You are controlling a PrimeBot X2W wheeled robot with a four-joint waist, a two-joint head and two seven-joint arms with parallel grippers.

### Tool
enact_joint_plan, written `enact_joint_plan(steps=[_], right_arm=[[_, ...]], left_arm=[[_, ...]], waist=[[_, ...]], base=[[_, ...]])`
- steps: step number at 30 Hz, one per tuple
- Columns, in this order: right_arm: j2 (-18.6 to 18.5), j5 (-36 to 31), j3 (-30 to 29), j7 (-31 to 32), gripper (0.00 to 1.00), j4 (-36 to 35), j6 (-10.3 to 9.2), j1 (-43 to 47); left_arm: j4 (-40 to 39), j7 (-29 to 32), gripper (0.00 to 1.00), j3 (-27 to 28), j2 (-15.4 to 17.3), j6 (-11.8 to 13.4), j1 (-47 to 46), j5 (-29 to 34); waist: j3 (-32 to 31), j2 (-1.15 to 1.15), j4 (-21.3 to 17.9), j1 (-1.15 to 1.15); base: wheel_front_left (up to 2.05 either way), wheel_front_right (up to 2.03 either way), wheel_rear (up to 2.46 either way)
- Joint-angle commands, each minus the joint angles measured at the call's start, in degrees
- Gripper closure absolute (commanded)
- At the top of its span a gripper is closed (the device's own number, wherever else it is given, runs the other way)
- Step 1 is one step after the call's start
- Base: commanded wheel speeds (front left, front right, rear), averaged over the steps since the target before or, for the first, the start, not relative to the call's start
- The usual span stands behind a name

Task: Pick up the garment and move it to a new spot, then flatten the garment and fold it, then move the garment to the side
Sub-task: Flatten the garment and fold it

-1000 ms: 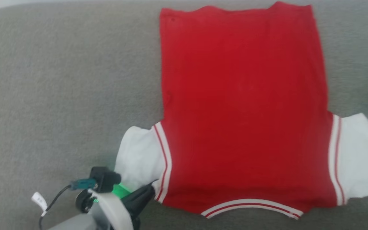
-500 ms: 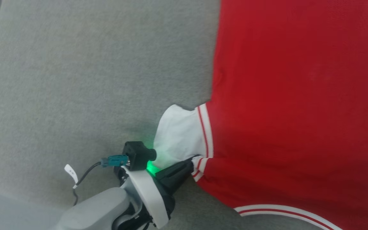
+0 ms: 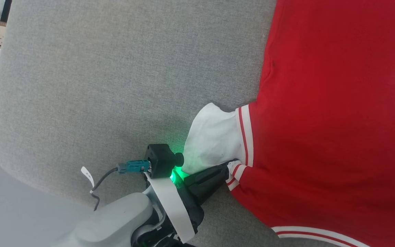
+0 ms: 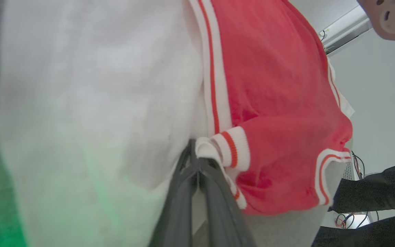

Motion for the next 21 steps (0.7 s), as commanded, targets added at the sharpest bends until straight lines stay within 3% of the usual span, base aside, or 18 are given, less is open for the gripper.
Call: enact_joint_plan(steps=[1, 2, 4, 13, 21], right_arm=[[2.58, 0.19, 1.38, 1.38, 0.50, 1.90, 0.02, 2.58], [2.64, 0.30, 1.58, 1.67, 0.71, 1.89, 0.02, 2.52], [1.95, 0.03, 1.65, 0.76, 1.00, 1.50, 0.01, 2.22], [-0.31, 3.12, 2.19, -4.36, 1.00, -0.47, -0.04, 5.29], [-5.72, 16.02, 8.24, -8.38, 1.00, -12.76, -0.04, 20.54]], left_arm=[[6.11, 1.96, 1.00, -0.74, -1.92, 1.75, 0.70, -0.76], [6.02, 1.96, 1.00, -0.70, -2.07, 1.75, 0.74, -0.76], [5.96, 1.97, 1.00, -0.52, -2.28, 1.75, 0.82, -0.74], [6.00, 1.76, 1.00, 2.23, -1.33, 1.73, 2.52, -0.29], [5.55, 1.36, 1.00, 5.45, 2.70, 1.51, 7.00, -0.41]], waist=[[0.10, -0.01, 0.00, 0.00], [0.09, -0.01, -0.02, 0.00], [-0.02, -0.01, -0.13, 0.00], [-4.53, -0.01, -2.23, 0.00], [-12.61, -0.01, -6.45, 0.00]], base=[[0.00, 0.00, 0.00], [0.00, 0.00, 0.00], [0.00, 0.00, 0.00], [0.00, 0.00, 0.00], [0.00, 0.00, 0.00]])
